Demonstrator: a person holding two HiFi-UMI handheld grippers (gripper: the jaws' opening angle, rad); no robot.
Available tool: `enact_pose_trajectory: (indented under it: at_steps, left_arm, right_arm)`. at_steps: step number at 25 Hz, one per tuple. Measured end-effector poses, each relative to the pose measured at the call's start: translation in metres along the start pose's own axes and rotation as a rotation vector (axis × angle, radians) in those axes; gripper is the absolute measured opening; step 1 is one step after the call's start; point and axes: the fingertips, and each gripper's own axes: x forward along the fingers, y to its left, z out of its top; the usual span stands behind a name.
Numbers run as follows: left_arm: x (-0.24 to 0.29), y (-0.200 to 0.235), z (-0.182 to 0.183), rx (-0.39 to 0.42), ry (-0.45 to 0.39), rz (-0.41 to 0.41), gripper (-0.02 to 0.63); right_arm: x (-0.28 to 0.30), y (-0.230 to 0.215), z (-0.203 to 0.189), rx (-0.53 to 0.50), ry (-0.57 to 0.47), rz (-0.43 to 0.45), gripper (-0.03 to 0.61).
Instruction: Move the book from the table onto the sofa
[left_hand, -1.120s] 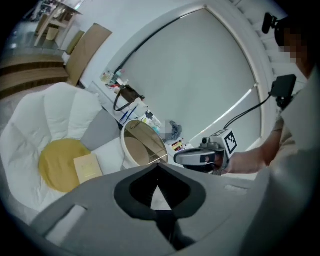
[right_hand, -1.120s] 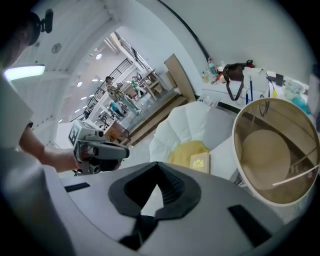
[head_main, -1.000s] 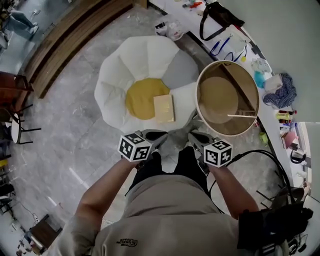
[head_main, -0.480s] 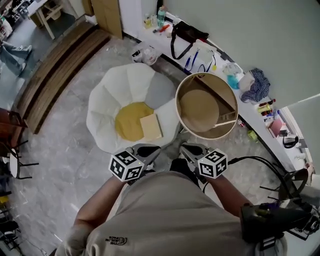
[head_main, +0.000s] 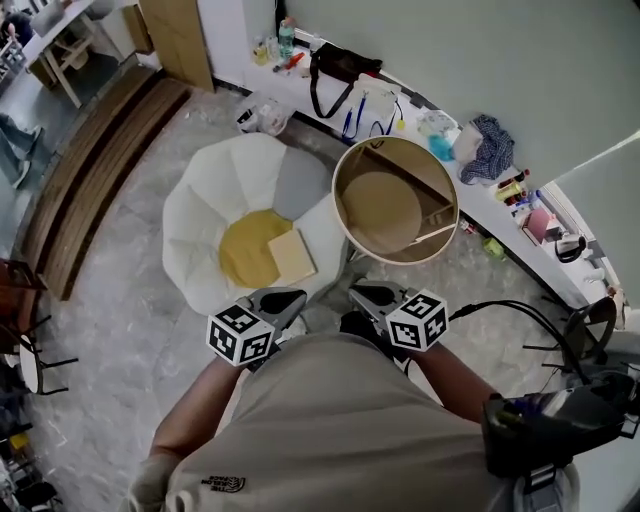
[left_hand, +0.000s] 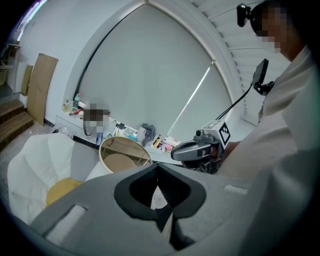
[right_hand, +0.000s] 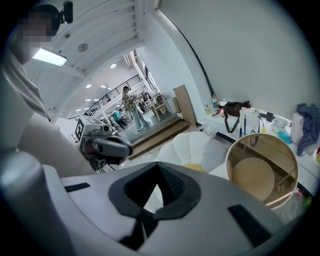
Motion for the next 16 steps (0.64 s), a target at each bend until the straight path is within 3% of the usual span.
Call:
enact_pose_trajectory:
  at_steps: [10, 16]
  left_arm:
    - [-0.004, 0.004, -0.011, -0.004, 0.013, -0.037, 0.008]
    - [-0.011, 0.019, -0.017, -0.026, 0.005, -0.006, 0.008]
  right_arm:
    - [0.013, 0.015, -0.007, -0.001, 0.005, -0.013, 0.012]
    - [0.032, 0.019, -0.004, -0.021, 0.02, 0.021, 0.012]
